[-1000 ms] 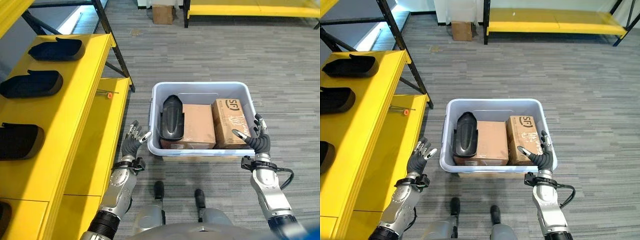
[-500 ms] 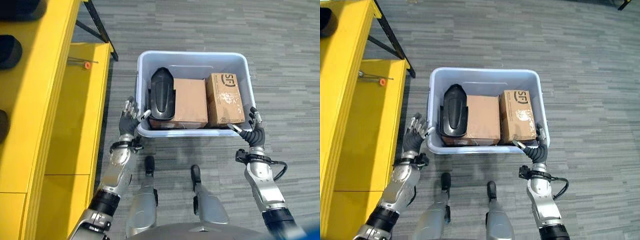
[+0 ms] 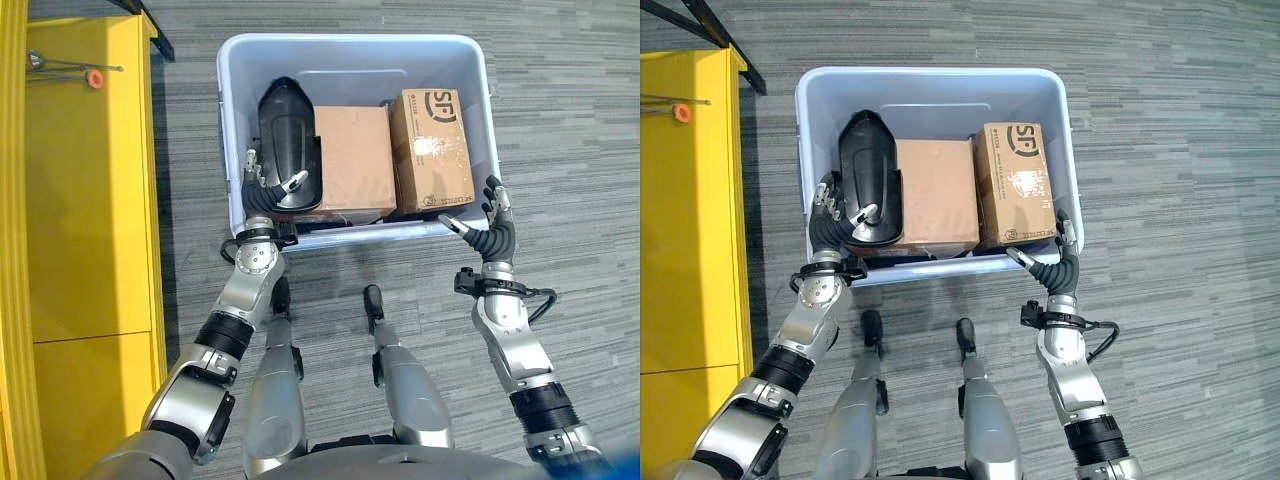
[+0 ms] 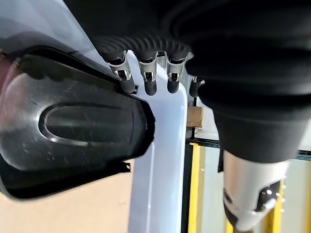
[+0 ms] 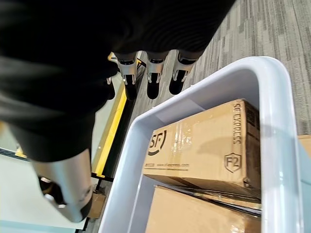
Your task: Move parts from the plastic box to the shelf.
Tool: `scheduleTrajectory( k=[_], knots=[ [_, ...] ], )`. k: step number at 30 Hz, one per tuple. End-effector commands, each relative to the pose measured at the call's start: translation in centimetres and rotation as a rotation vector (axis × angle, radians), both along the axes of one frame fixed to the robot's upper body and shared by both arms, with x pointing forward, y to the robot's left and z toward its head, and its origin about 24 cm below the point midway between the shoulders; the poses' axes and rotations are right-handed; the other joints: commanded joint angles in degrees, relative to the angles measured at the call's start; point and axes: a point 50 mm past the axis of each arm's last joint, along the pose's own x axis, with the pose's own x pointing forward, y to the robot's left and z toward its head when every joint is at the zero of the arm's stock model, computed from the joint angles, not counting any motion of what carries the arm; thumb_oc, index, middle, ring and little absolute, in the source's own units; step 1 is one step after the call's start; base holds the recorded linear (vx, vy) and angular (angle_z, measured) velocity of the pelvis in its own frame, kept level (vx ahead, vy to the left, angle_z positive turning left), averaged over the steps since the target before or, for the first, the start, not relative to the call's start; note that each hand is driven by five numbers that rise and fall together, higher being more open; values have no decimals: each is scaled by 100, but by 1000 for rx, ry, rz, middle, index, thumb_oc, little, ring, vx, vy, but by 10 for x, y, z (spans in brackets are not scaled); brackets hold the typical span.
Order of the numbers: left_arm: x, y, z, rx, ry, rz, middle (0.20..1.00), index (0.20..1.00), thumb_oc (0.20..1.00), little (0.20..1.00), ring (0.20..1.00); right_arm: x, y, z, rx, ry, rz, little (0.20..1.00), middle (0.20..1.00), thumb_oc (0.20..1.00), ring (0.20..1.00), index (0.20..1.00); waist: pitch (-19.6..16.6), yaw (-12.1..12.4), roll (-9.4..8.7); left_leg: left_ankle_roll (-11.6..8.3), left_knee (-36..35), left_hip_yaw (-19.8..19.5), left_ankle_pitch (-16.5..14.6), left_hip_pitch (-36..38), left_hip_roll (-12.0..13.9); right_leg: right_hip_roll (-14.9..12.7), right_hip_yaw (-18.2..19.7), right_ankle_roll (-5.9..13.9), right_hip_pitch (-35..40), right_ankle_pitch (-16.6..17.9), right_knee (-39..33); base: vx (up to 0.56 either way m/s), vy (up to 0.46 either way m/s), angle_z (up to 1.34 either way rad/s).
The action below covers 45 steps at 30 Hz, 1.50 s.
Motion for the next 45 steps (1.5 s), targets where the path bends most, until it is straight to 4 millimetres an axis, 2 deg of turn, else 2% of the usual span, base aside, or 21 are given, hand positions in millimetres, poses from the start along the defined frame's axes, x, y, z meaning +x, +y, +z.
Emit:
scheduleTrajectory(
  k=[1, 5, 6, 10, 14, 19, 26, 31, 40, 45],
  knots=[
    [10, 13, 23, 51, -90, 76, 1000, 1000, 1000, 1000, 1000, -2, -11, 35, -31, -185, -26, 1000, 1000, 1000, 1000, 1000, -195, -16, -26, -144, 650, -9, -430, -373, 287, -462, -254, 308, -117, -154, 381, -40, 9, 0],
    [16, 29, 31, 48, -95, 154, 1000, 1000, 1000, 1000, 1000, -1, -9, 39, -25, -209, -23, 1000, 1000, 1000, 1000, 1000, -145, -63, -84, -153, 643, -32, -401, -461, 315, -447, -250, 311, -202, -132, 399, -22, 3, -6],
    [18, 39, 35, 56, -97, 199, 1000, 1000, 1000, 1000, 1000, -1, -10, 40, -28, -215, -22, 1000, 1000, 1000, 1000, 1000, -118, -86, -113, -161, 652, -43, -390, -516, 327, -442, -266, 307, -238, -122, 404, 0, 0, 0],
    [24, 60, 44, 81, -88, 278, 1000, 1000, 1000, 1000, 1000, -2, -8, 42, -25, -230, -9, 1000, 1000, 1000, 1000, 1000, -81, -153, -180, -180, 680, -74, -362, -667, 322, -425, -287, 298, -349, -103, 424, -11, 1, 5],
    [28, 66, 51, 119, -85, 300, 1000, 1000, 1000, 1000, 1000, -2, -7, 44, -28, -245, 6, 1000, 1000, 1000, 1000, 1000, -61, -196, -220, -198, 711, -67, -352, -774, 333, -422, -298, 304, -427, -71, 423, 0, 0, 0],
    [36, 57, 65, 176, -105, 279, 1000, 1000, 1000, 1000, 1000, -3, -5, 47, -32, -261, 23, 1000, 1000, 1000, 1000, 1000, -10, -295, -271, -202, 728, -64, -340, -945, 340, -420, -293, 316, -550, -28, 403, 0, 0, 0],
    [41, 47, 69, 210, -102, 255, 1000, 1000, 1000, 1000, 1000, -4, -4, 49, -33, -275, 37, 1000, 1000, 1000, 1000, 1000, -7, -402, -312, -187, 743, -31, -381, -991, 347, -406, -232, 328, -628, -6, 386, 3, 1, 0],
    [44, 44, 68, 232, -84, 247, 1000, 1000, 1000, 1000, 1000, -5, -3, 50, -38, -283, 49, 1000, 1000, 1000, 1000, 1000, -20, -462, -318, -180, 718, -1, -385, -1024, 348, -394, -185, 332, -701, 3, 380, 1, 3, -1],
    [50, 56, 62, 253, -8, 289, 1000, 1000, 1000, 1000, 1000, -8, -3, 52, -36, -298, 65, 1000, 1000, 1000, 1000, 1000, -65, -612, -352, -186, 725, 71, -400, -1141, 361, -375, -89, 350, -848, 43, 345, 10, 5, -8],
    [49, 46, 59, 303, -14, 265, 1000, 1000, 1000, 1000, 1000, -11, -5, 51, -39, -299, 69, 1000, 1000, 1000, 1000, 1000, -82, -630, -317, -173, 749, 94, -427, -1197, 327, -380, -73, 346, -882, 37, 328, 0, 0, 0]
  ],
)
